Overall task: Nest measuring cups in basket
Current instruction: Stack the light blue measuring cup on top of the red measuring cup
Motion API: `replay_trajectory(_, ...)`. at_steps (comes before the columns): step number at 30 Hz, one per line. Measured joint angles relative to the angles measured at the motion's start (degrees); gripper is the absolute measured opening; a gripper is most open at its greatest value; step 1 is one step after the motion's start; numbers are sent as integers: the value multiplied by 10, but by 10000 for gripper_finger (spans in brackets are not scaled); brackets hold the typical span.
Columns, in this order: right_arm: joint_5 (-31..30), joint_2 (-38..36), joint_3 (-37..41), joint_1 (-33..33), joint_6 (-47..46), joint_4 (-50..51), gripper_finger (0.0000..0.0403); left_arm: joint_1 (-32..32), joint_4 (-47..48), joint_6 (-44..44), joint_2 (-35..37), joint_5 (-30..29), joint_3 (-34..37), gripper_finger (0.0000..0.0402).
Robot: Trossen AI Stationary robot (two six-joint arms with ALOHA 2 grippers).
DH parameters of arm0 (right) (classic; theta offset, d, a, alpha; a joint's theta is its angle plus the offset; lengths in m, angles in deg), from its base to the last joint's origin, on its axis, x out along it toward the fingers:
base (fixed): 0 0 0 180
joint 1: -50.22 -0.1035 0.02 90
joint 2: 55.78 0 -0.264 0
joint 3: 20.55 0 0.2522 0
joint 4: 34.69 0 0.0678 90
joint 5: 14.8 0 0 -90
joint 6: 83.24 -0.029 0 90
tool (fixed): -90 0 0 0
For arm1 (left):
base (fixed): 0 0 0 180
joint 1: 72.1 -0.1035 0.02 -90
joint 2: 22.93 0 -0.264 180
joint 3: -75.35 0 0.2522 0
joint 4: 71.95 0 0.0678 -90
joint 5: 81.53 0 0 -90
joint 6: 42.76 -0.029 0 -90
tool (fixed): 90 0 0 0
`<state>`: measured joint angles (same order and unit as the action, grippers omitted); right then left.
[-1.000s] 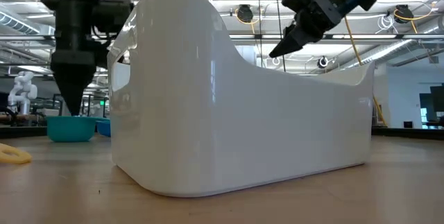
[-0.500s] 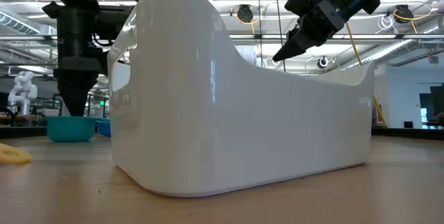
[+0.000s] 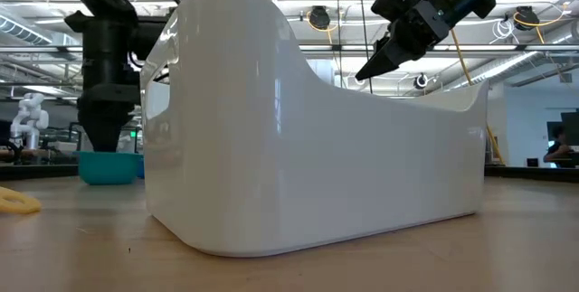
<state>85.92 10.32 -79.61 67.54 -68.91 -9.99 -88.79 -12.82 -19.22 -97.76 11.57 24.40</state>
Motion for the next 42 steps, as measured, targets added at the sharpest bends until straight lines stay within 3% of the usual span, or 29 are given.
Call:
replay_trajectory(6,-2,0,0,3,0,0,276,-3,-3,87,7,25,-38,7)
replay_trajectory(13,-4,0,0,24,-6,2,276,5,-28,126,10,21,-173,7)
replay_trajectory(21,-4,0,0,45,-3,4,276,11,-51,117,-72,21,-280,7)
replay_trajectory(30,-5,0,0,61,0,16,276,12,-98,106,-174,51,-336,6)
replay_trajectory(42,-4,0,0,76,9,16,276,19,-162,126,-244,76,-340,6)
